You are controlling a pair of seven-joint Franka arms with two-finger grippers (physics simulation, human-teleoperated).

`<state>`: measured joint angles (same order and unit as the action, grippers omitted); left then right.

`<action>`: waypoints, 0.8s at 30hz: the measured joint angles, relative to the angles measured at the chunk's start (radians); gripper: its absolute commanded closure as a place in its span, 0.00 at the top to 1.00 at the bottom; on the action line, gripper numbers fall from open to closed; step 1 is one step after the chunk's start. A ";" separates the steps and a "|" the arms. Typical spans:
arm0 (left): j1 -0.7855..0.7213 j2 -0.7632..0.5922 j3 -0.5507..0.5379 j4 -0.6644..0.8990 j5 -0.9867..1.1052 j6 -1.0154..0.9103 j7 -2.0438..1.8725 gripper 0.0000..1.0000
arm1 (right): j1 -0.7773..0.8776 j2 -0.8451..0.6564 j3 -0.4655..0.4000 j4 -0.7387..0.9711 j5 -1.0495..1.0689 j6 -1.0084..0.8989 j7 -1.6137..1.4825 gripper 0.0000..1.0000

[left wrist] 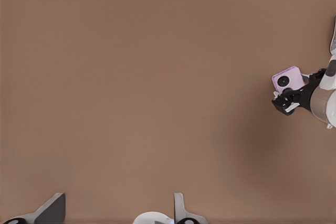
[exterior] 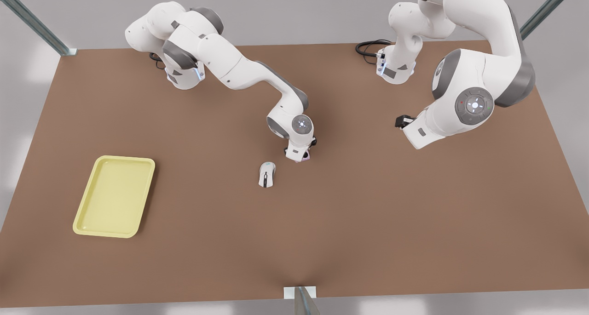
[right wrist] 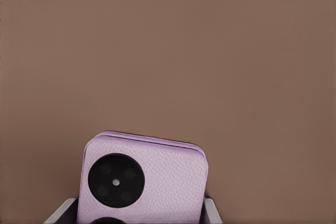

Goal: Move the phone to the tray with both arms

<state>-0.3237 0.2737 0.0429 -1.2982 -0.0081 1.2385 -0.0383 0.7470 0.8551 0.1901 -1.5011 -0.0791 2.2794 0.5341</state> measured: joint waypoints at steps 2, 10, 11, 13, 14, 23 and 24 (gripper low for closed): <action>0.000 0.002 0.000 0.000 0.000 0.000 0.000 1.00 | -0.003 -0.002 0.000 0.001 0.000 -0.001 -0.001 0.87; 0.001 0.002 0.000 -0.002 0.000 0.000 0.002 1.00 | -0.009 -0.014 0.000 0.002 0.003 -0.002 -0.008 0.80; 0.001 0.002 0.000 -0.002 0.000 0.000 0.002 1.00 | -0.011 -0.026 0.000 0.004 0.003 -0.006 -0.009 0.80; 0.002 0.002 0.000 -0.002 0.000 0.000 0.002 1.00 | -0.016 -0.066 -0.002 0.003 0.004 -0.019 -0.011 0.80; 0.002 0.001 0.000 -0.002 0.000 0.000 0.002 1.00 | -0.030 -0.097 -0.004 -0.001 0.004 -0.027 -0.012 0.80; 0.002 0.004 0.000 -0.002 0.000 0.000 0.002 1.00 | -0.470 -0.473 -0.008 -0.366 0.003 -0.078 -0.076 0.79; 0.003 0.005 0.000 -0.002 0.000 0.000 0.002 1.00 | -0.519 -0.508 -0.009 -0.423 0.003 -0.069 -0.093 0.79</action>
<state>-0.3212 0.2783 0.0429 -1.2997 -0.0080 1.2384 -0.0367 0.2281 0.3475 0.1814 -1.9245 -0.0762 2.2104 0.4408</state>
